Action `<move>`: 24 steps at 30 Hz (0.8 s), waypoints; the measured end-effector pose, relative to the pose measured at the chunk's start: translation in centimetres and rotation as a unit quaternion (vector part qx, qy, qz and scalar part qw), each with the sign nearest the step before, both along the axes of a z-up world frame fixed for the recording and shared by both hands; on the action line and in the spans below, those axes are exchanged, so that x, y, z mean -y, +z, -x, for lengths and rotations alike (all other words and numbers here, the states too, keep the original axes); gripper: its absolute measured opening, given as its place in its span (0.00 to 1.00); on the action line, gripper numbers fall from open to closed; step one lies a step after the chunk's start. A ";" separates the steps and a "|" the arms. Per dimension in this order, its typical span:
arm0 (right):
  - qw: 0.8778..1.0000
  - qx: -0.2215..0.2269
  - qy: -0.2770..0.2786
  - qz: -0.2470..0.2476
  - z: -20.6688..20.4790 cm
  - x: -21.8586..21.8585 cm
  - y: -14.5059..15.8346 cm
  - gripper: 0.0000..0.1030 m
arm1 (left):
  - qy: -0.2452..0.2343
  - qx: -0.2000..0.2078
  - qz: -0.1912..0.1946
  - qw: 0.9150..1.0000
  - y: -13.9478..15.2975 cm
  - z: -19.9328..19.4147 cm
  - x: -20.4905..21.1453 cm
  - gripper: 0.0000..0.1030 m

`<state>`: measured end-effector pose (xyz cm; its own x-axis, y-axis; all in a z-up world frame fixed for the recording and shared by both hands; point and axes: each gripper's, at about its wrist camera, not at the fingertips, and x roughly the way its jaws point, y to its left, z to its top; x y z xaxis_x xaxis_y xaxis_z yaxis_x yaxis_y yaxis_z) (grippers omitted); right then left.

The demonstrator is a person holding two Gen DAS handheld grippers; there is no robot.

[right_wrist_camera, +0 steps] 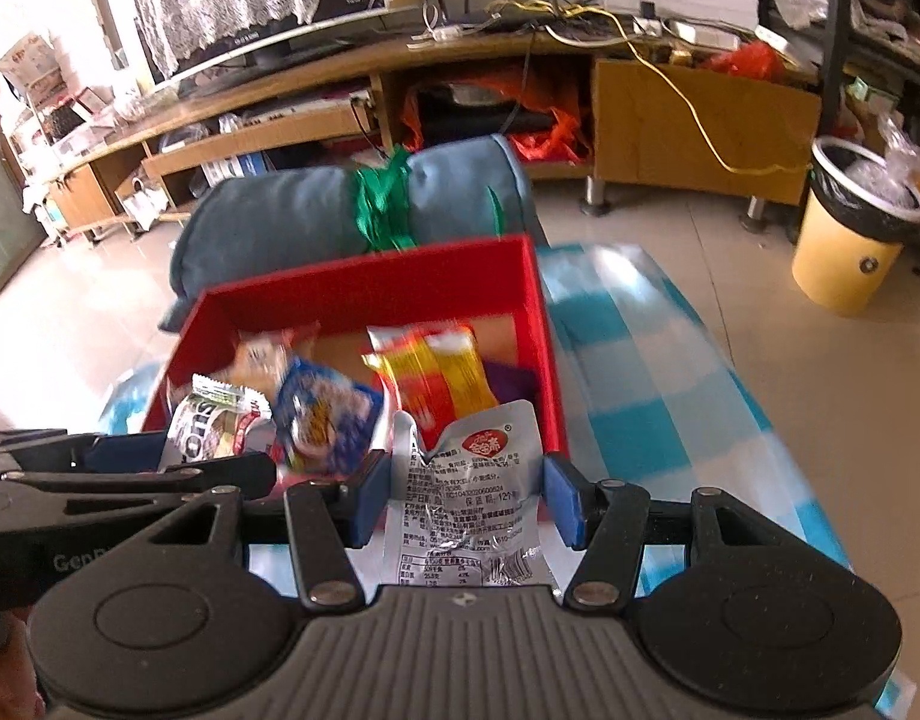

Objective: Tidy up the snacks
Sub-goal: 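Carry the silver packet and Kaprons wafer into the red box and lower them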

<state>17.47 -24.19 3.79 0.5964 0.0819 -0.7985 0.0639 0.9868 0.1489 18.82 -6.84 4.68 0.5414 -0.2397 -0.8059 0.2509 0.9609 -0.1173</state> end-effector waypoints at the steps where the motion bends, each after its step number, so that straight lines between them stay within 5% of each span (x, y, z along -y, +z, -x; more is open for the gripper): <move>1: 1.000 0.002 0.001 -0.001 -0.5 -0.1 0.1 0.49 | 0.004 0.002 0.001 1.000 0.1 -0.4 -0.2 0.63; 24: 1.000 -0.029 0.003 0.002 -8.7 -0.7 -4.0 0.49 | 0.052 -0.022 -0.022 0.998 -3.6 -7.3 -0.6 0.63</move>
<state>26.14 -23.50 -0.16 0.5490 0.0823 -0.8317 0.0659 0.9878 0.1413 26.11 -6.24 1.11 0.5250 -0.1484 -0.8380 0.1445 0.9859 -0.0840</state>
